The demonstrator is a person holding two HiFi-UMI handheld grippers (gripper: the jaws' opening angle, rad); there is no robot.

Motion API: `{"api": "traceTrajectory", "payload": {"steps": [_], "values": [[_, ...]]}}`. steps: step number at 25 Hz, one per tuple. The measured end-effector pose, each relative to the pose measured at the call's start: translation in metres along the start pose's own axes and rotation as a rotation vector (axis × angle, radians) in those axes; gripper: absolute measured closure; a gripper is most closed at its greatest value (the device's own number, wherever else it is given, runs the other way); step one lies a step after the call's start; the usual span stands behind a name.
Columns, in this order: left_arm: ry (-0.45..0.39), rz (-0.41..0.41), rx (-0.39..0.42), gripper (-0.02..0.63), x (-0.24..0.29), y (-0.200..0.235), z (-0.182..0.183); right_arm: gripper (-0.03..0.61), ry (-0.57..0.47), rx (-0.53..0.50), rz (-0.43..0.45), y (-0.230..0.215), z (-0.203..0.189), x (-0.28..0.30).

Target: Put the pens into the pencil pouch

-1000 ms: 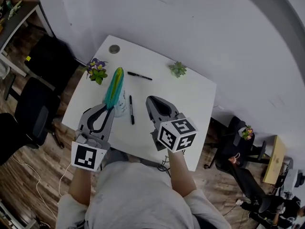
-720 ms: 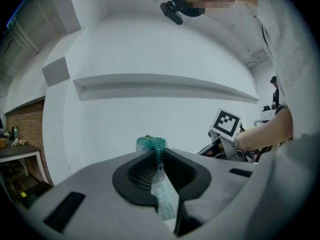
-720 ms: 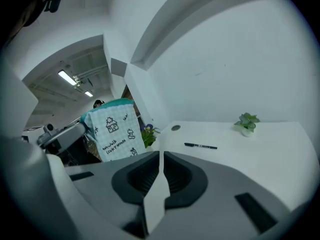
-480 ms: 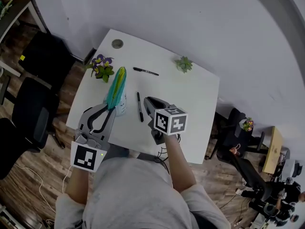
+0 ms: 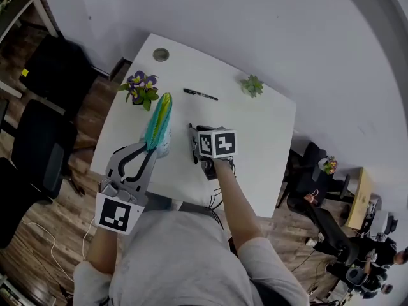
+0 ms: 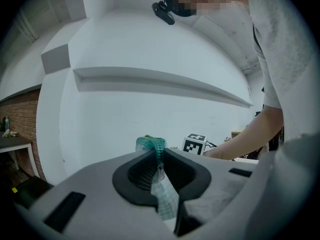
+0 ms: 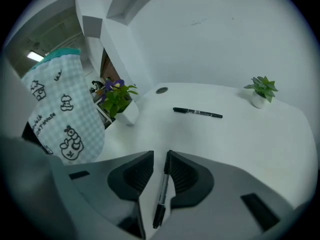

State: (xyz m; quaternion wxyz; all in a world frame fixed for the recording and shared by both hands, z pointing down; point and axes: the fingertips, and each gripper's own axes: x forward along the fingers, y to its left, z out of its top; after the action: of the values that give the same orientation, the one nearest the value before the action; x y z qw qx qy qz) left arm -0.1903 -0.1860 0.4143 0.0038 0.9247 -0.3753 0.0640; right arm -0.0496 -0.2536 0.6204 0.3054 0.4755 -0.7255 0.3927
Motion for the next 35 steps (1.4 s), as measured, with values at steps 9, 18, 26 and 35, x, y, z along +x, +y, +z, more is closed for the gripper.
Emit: {"api": "traceTrajectory", "payload": {"steps": [9, 18, 26, 35], "values": [[0.04, -0.025, 0.072, 0.554, 0.002, 0.012, -0.01, 0.469, 0.143, -0.027, -0.075, -0.012, -0.012, 0.042], [0.037, -0.04, 0.066, 0.554, 0.006, 0.014, -0.011, 0.518, 0.068, -0.003, -0.127, -0.016, -0.005, 0.036], [0.008, -0.079, 0.083, 0.554, 0.021, -0.001, 0.001, 0.518, -0.281, 0.042, -0.029, 0.001, 0.055, -0.03], [-0.014, -0.132, 0.078, 0.554, 0.05, -0.036, 0.015, 0.518, -0.61, 0.046, 0.04, 0.0, 0.094, -0.13]]}}
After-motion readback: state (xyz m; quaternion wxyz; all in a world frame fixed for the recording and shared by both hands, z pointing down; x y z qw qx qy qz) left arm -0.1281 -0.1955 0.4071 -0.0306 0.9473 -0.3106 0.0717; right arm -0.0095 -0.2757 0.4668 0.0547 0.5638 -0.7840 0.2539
